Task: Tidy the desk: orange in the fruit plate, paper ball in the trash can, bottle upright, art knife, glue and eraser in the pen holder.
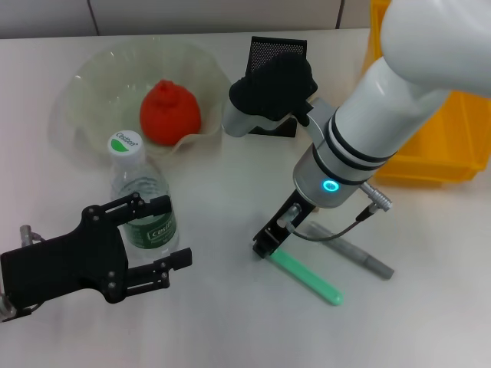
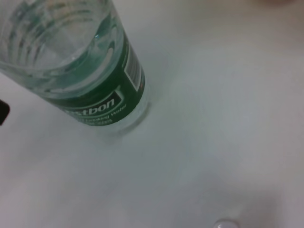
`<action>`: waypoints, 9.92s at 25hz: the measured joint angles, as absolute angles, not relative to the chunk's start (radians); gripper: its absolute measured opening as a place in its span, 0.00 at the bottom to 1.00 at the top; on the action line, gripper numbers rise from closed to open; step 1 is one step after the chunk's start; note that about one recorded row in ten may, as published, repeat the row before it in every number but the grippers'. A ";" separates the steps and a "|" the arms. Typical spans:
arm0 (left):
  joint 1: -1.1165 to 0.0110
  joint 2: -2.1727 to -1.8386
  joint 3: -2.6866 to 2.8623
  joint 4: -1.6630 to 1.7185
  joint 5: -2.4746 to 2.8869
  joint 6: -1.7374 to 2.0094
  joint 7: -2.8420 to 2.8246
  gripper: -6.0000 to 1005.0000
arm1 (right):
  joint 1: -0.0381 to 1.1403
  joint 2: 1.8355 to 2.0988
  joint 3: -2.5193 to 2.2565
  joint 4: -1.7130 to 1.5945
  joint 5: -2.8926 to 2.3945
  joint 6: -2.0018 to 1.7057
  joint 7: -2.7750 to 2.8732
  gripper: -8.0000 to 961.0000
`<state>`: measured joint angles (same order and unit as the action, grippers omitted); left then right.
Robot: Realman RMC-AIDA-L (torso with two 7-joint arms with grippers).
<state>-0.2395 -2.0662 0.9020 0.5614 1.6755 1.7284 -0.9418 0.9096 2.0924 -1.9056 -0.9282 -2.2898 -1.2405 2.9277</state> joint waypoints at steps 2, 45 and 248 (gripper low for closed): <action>-0.239 -2.066 0.902 0.561 1.676 1.728 -0.942 0.75 | 0.906 2.092 -1.906 -0.932 -2.283 -1.237 2.924 0.19; -0.227 -2.068 0.911 0.556 1.713 1.782 -0.995 0.78 | 0.724 2.086 -1.234 -0.473 -1.031 -0.927 1.029 0.20; -0.255 -2.065 0.986 0.523 1.717 1.763 -0.997 0.78 | 0.737 2.086 -1.560 -1.122 -2.567 -1.544 2.358 0.39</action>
<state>-0.2546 -2.0648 0.9863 0.5231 1.7165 1.7625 -0.9971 0.7368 2.0862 -1.5598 -1.1219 -2.5674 -1.5439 2.3576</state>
